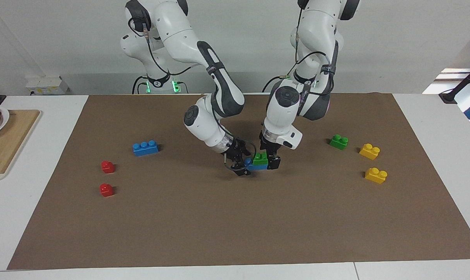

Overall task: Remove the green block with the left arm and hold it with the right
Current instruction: 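Pull the green brick with the left gripper while the right gripper pulls blue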

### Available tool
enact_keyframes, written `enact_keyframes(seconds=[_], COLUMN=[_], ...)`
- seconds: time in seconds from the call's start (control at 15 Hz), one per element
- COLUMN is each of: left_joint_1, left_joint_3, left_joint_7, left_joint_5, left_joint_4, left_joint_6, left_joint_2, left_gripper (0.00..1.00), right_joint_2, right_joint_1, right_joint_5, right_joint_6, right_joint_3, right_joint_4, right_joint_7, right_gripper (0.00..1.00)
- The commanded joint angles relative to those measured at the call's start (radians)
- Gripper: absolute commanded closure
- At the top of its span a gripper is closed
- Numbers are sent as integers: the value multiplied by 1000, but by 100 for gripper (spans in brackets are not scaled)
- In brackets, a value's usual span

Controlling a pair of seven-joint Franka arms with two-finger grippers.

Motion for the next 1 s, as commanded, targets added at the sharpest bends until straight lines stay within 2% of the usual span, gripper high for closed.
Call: enact_keyframes(seconds=[0.0, 0.13, 0.27, 0.47, 0.53, 0.6, 0.67, 0.73, 0.93], left_joint_1=[-18, -17, -17, -17, -17, -17, -17, -17, -17], left_joint_3=[15, 15, 15, 15, 15, 15, 15, 15, 15], left_joint_7=[-19, -19, -19, -21, -25, -25, -27, -27, -27], left_joint_5=[8, 8, 8, 8, 8, 8, 8, 8, 8], left_joint_4=[-4, -6, -6, -7, -10, -10, -12, -13, -13], left_joint_6=[20, 20, 22, 22, 23, 27, 34, 34, 37], left_joint_2=[5, 5, 5, 5, 5, 5, 5, 5, 5], left_gripper=[0, 0, 0, 0, 0, 0, 0, 0, 0], right_joint_2=[30, 29, 30, 30, 30, 30, 30, 30, 30], right_joint_1=[9, 9, 9, 8, 8, 8, 8, 8, 11], right_joint_5=[35, 36, 36, 38, 38, 38, 42, 50, 50], right_joint_6=[36, 36, 38, 38, 38, 38, 38, 38, 53], right_joint_3=[-1, -1, -1, -1, -1, -1, -1, -1, -1], right_joint_4=[20, 18, 20, 20, 20, 20, 20, 20, 18], right_joint_7=[-18, -18, -18, -15, -15, -15, -16, -16, -26], right_gripper=[4, 8, 24, 42, 51, 64, 87, 100, 100])
